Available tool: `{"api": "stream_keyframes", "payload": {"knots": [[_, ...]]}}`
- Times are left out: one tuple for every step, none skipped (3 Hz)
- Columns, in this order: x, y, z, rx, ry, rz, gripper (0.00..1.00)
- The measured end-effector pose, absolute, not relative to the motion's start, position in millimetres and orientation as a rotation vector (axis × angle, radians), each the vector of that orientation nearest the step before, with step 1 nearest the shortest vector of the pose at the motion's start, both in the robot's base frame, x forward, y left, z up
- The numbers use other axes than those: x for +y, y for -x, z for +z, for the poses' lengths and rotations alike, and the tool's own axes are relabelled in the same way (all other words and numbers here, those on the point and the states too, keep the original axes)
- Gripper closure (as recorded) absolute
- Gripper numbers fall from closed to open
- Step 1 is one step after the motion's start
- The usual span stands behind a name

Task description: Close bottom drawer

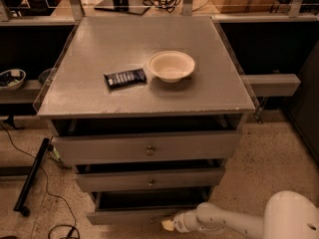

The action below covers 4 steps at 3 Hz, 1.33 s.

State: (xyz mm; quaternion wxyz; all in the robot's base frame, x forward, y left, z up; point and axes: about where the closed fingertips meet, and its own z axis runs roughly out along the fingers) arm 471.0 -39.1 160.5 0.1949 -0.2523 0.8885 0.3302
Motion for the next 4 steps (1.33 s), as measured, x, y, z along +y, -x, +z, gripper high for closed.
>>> {"api": "stream_keyframes", "payload": {"knots": [[-41.1, -482.1, 155.7, 2.473, 0.648, 0.930, 1.00], [-40.9, -481.1, 155.7, 2.473, 0.648, 0.930, 1.00], [-36.5, -492.8, 156.0, 2.455, 0.645, 0.927, 1.00], [-34.8, -495.4, 156.1, 2.449, 0.646, 0.927, 1.00]]}}
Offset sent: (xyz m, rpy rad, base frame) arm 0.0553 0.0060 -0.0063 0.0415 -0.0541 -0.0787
